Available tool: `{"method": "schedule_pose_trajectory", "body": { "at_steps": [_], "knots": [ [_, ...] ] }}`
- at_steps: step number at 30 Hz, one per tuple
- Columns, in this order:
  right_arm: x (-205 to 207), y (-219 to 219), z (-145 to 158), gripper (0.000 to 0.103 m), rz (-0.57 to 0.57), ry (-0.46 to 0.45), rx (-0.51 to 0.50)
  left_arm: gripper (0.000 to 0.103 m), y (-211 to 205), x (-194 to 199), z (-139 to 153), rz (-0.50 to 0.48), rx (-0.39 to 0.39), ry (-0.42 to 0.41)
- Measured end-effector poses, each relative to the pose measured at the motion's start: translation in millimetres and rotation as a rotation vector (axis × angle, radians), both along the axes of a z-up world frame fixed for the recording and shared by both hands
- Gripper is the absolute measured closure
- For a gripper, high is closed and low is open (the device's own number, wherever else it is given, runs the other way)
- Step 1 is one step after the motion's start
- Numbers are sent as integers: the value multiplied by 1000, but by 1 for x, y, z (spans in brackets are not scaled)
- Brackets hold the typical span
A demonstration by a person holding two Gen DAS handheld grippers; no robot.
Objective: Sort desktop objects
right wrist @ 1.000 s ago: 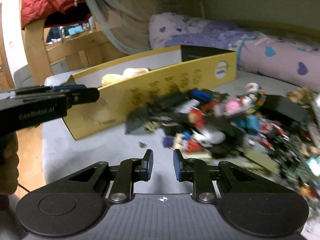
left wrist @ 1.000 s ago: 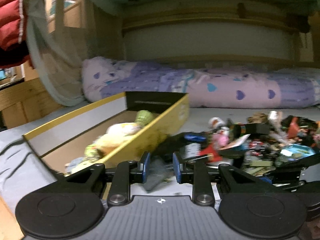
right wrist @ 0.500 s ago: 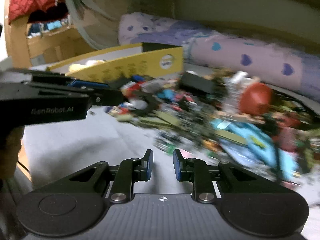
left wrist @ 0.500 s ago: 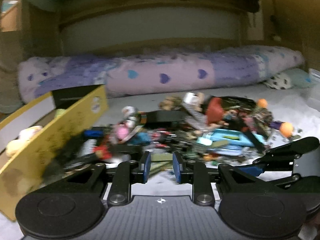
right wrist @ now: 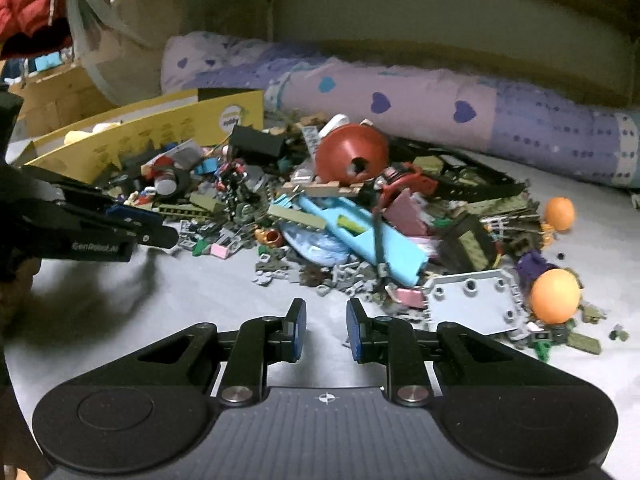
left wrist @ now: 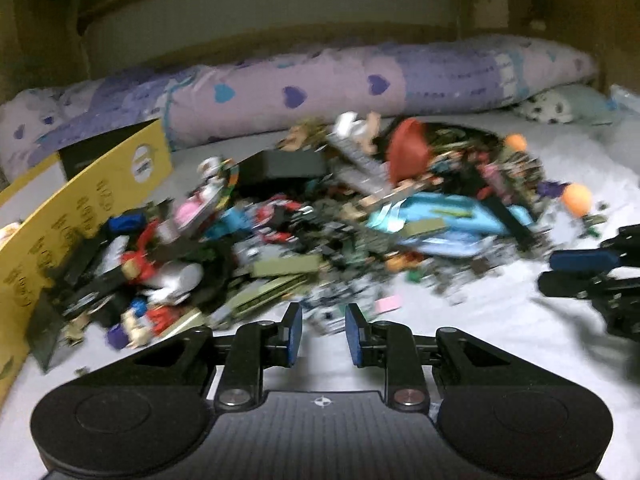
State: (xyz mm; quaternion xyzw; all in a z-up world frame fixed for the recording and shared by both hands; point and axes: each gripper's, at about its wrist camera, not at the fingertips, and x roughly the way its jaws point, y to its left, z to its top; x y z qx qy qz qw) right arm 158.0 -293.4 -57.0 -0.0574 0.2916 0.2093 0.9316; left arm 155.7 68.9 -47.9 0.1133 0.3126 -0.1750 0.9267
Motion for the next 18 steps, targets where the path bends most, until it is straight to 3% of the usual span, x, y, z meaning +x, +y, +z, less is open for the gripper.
{"method": "schedule_pose_trajectory", "body": {
  "at_steps": [5, 15, 18],
  "knots": [
    [-7, -3, -4, 75, -50, -13, -37, 77, -19, 3, -10, -28, 78, 25],
    [1, -3, -14, 66, -48, 55, -26, 76, -20, 12, -17, -11, 114, 42],
    [2, -3, -14, 66, -45, 55, -22, 82, -21, 12, -18, -11, 130, 36]
  ]
}}
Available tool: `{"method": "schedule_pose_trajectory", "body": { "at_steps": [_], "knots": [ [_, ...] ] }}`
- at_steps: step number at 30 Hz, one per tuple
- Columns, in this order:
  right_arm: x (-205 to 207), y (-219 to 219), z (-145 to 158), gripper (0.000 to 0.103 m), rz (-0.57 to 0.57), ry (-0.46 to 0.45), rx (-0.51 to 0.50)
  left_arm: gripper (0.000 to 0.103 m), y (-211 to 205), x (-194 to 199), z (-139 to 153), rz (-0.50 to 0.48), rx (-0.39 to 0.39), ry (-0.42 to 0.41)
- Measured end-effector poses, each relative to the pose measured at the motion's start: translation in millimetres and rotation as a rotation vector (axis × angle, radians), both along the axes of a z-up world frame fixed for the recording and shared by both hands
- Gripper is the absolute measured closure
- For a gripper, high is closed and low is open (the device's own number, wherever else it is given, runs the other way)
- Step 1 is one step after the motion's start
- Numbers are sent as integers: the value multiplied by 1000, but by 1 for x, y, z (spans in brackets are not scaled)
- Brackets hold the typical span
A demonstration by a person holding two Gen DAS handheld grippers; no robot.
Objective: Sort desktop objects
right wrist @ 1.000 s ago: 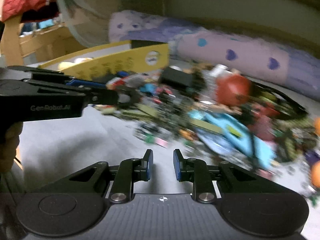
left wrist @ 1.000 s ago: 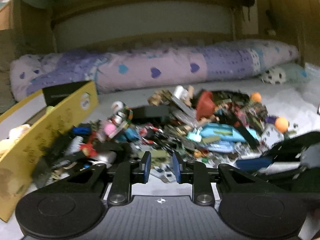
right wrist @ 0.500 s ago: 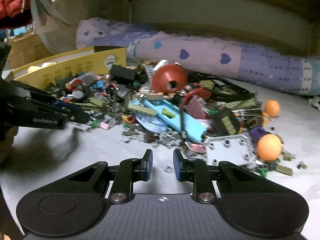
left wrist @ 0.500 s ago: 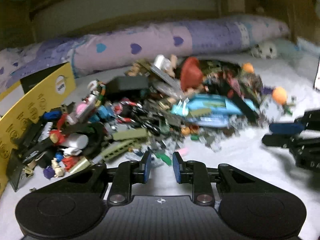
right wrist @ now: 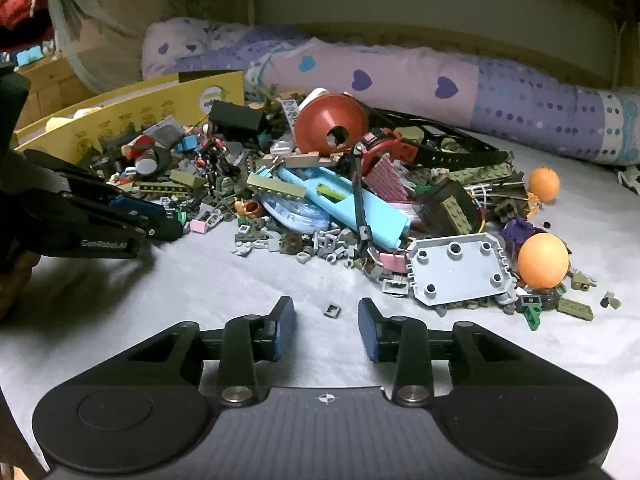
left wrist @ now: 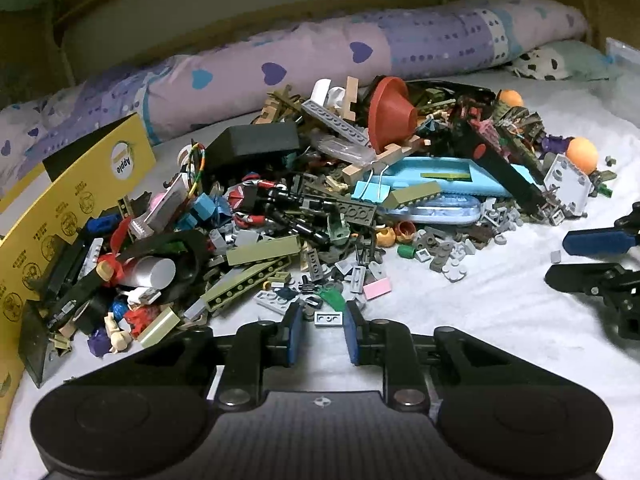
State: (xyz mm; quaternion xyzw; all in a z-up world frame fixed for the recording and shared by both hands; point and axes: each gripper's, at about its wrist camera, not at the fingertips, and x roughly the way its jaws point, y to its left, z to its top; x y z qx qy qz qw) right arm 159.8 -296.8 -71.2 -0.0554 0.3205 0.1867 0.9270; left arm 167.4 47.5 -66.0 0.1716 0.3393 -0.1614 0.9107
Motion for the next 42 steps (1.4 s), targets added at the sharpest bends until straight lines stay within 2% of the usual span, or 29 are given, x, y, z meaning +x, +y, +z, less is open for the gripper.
{"method": "schedule_pose_trajectory", "body": {
  "at_steps": [1, 4, 9, 14, 25, 31, 32, 34, 35, 36, 39, 40, 42],
  "knots": [
    [0, 0, 0, 66, -1, 2, 3, 86, -1, -1, -1, -1, 8, -2],
    [1, -1, 0, 73, 7, 6, 16, 86, -3, -4, -2, -3, 23, -10],
    [-2, -2, -1, 93, 18, 4, 20, 86, -1, -4, 0, 3, 22, -9],
    [-3, 0, -1, 100, 47, 5, 20, 86, -1, -6, 3, 9, 27, -18],
    [-8, 2, 1, 101, 36, -38, 12, 86, 5, -12, 14, 10, -22, -41],
    [-9, 3, 1, 99, 21, -36, 5, 86, 4, -14, 15, 8, -22, -42],
    [-7, 2, 1, 95, -1, -28, 6, 86, 4, -14, 15, 7, -23, -42],
    [-5, 1, 1, 72, -35, -34, -1, 86, 3, -15, 16, 6, -25, -43],
    [-3, 3, 2, 56, -45, -37, -16, 86, 3, -15, 16, 3, -25, -42],
    [-1, 5, 2, 55, -40, -37, -24, 86, 2, -16, 16, 1, -24, -41],
    [5, 8, 2, 57, -20, -27, -18, 86, 1, -16, 14, -5, -16, -40],
    [7, 9, 2, 62, -11, -17, -15, 86, 0, -15, 14, -6, -14, -40],
    [10, 12, 0, 82, 19, 5, -5, 86, 0, -15, 14, -3, -16, -39]
  ]
}}
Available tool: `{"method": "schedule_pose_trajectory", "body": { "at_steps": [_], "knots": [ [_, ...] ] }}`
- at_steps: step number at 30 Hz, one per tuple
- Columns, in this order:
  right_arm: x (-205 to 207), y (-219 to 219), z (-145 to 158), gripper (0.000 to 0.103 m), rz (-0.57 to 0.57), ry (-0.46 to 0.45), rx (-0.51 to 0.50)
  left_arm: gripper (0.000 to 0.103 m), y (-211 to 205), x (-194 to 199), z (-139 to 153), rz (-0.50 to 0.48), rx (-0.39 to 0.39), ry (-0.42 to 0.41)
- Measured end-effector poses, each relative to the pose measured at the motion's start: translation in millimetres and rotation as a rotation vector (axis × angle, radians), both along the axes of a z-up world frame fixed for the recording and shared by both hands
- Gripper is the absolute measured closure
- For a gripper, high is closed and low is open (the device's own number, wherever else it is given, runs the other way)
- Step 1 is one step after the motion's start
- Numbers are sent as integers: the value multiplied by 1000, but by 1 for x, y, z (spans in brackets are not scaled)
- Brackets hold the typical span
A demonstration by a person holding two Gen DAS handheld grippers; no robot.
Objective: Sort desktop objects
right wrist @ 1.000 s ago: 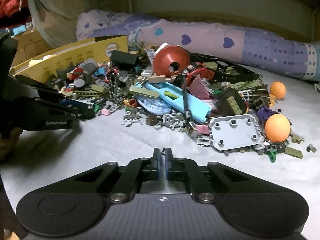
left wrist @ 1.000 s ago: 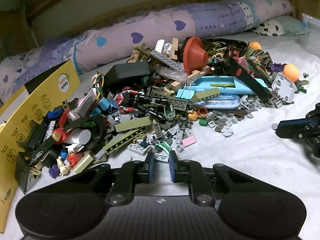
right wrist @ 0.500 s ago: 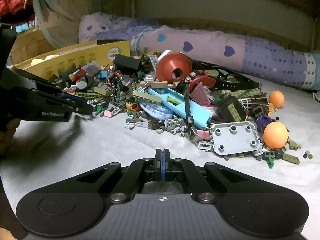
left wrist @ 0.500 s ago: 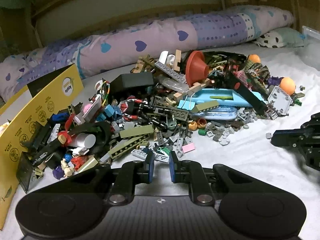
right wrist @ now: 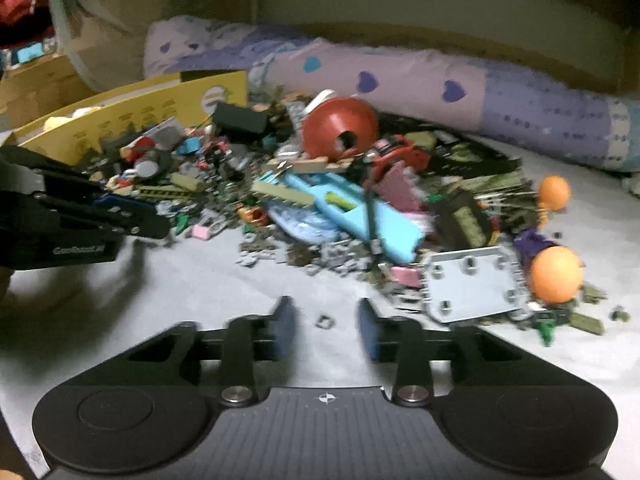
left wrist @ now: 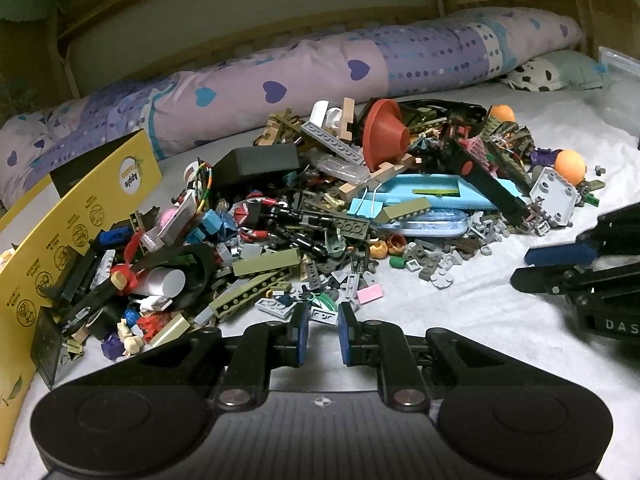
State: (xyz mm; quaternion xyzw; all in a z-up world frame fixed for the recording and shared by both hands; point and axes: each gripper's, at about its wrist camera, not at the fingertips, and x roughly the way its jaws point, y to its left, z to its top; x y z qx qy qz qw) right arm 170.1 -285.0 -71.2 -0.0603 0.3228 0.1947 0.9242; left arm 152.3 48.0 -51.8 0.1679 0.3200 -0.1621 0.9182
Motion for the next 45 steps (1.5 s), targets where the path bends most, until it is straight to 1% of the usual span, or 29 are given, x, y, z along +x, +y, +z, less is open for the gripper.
{"method": "schedule_pose_trajectory", "body": {
  "at_steps": [1, 2, 6, 8, 11, 13, 15, 21, 23, 28, 33, 36, 39, 42, 45],
  "knots": [
    [1, 1, -1, 87, 7, 5, 0, 86, 0, 0, 0, 0, -1, 0],
    [0, 1, -1, 94, 6, 8, -1, 86, 0, 0, 0, 1, -3, 0],
    [-4, -1, 2, 95, -27, -8, 20, 86, 1, 0, 2, 3, -10, -10],
    [-6, -1, 7, 95, -36, -25, 38, 86, 4, -5, 9, 9, -28, -51],
    [-12, 6, 25, 95, -3, -80, 64, 86, 7, -13, 22, 18, -51, -111],
    [-16, 10, 37, 95, 13, -111, 82, 86, 9, -17, 28, 25, -59, -133],
    [-18, 14, 43, 95, 23, -128, 92, 86, 11, -21, 33, 32, -67, -145],
    [-20, 25, 51, 95, 35, -133, 92, 86, 18, -33, 39, 61, -96, -158],
    [-20, 29, 54, 95, 42, -142, 90, 86, 20, -39, 42, 84, -96, -167],
    [-12, 45, 58, 95, 68, -116, 99, 86, 38, -47, 54, 148, -105, -194],
    [-10, 77, 75, 95, 125, -185, 136, 86, 68, -49, 61, 206, -121, -202],
    [-9, 95, 81, 95, 158, -192, 155, 86, 83, -52, 65, 240, -133, -214],
    [-9, 114, 83, 95, 197, -181, 161, 86, 96, -53, 68, 276, -132, -223],
    [-6, 130, 83, 95, 222, -145, 186, 86, 110, -57, 71, 317, -126, -235],
    [-6, 146, 84, 95, 249, -129, 194, 86, 132, -60, 74, 390, -126, -228]
  ]
}}
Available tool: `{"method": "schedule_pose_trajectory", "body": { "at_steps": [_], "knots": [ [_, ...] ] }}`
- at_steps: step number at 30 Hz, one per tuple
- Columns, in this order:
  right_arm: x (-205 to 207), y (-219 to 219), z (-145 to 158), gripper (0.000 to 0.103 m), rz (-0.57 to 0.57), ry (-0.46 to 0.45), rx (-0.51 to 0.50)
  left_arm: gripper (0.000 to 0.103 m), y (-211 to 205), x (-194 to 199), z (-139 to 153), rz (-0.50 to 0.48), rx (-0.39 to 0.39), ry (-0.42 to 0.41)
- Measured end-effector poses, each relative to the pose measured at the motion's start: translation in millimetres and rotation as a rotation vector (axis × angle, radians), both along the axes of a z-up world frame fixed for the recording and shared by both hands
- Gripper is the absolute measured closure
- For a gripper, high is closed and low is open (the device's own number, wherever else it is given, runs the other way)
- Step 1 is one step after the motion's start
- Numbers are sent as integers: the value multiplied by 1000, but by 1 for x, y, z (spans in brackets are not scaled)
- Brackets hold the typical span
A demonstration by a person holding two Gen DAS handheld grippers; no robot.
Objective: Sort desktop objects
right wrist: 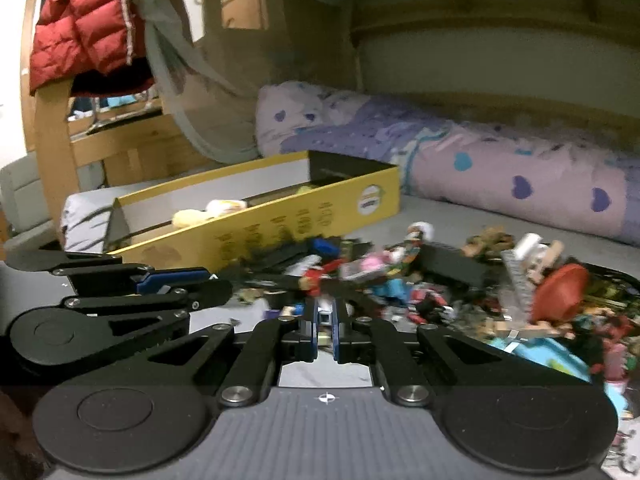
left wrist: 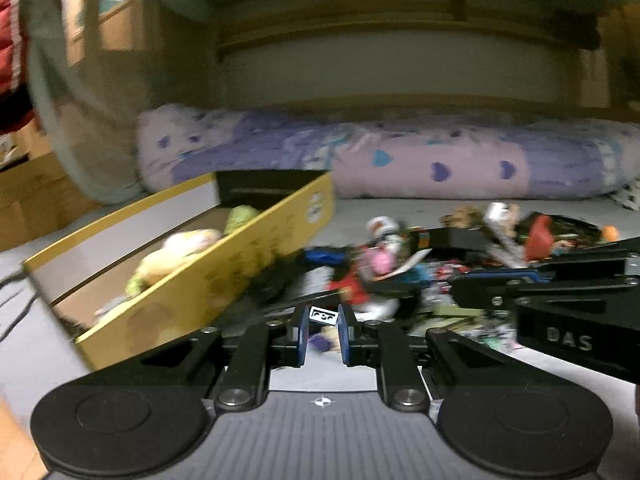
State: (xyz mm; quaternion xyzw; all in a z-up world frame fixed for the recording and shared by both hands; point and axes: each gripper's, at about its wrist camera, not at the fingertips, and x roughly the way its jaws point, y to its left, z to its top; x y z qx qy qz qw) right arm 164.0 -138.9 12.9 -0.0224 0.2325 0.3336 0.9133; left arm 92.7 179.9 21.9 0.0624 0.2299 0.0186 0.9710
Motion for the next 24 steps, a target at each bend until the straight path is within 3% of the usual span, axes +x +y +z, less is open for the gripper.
{"method": "schedule_pose_trajectory", "body": {
  "at_steps": [16, 20, 24],
  "knots": [
    [-5, 93, 21, 95, 167, -54, 40, 86, 79, 1, 30, 191, 1, -66],
    [2, 114, 22, 95, 240, -34, 71, 86, 97, 4, 33, 238, 74, -87],
    [11, 134, 25, 95, 283, -18, 103, 86, 129, 9, 32, 312, -3, -70]
  ]
}}
